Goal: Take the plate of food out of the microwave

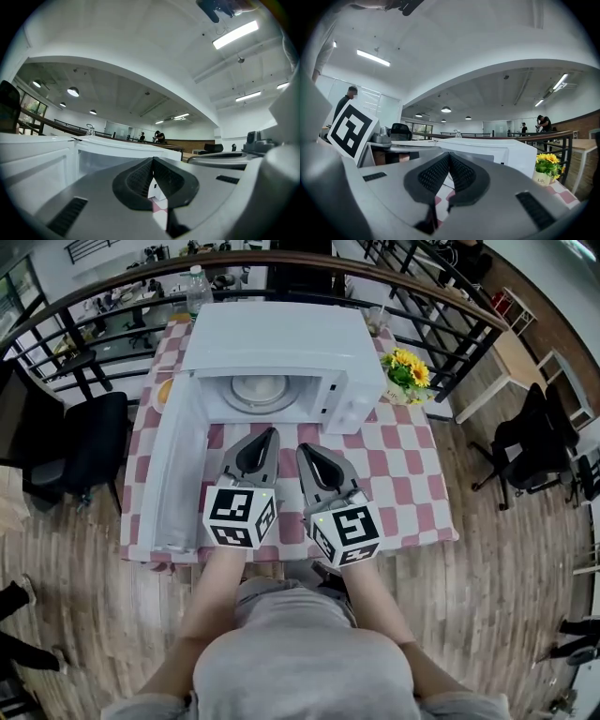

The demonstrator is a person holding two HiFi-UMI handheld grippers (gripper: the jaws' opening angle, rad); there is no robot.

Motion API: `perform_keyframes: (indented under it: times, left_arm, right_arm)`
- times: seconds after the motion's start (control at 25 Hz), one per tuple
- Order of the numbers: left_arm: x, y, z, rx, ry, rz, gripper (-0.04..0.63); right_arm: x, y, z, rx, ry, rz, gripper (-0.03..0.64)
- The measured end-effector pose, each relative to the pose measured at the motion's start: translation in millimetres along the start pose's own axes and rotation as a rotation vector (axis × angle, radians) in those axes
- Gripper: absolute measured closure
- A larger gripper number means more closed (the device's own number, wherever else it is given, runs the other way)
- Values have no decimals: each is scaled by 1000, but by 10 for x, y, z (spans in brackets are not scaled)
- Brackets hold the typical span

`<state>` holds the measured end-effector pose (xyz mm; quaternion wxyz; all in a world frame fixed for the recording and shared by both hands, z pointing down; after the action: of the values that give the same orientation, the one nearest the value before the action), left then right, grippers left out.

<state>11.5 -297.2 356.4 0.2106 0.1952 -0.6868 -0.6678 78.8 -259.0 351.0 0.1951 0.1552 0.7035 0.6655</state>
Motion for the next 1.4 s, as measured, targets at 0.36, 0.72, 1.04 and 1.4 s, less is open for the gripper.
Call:
perform_keyframes:
  times: [0.36, 0.72, 1.04, 1.4]
  left_arm:
    - [180, 250, -422, 75, -1, 76, 479]
    - [457, 515, -723, 133, -37, 280, 297]
    - [649, 770, -908, 175, -79, 418, 295]
    - [937, 1181, -1125, 226, -164, 665, 295]
  right_arm:
    - [-309, 143, -368, 25, -24, -34, 594]
    - [-515, 263, -660, 59, -50, -60, 594]
    - [-598, 396, -844, 89, -62, -73, 594]
    - [-659, 566, -980, 127, -61, -76, 594]
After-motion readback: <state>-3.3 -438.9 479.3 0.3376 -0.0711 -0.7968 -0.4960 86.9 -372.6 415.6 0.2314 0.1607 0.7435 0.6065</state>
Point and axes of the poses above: the fingertips, and each gripper's own axes: z backward along the fingers, x to its left, y out of its underside, the point moved 2 cm from there along z, backward along the fingers, and after that the axes turned 7 degrees about -z, right-handed, at the moved point
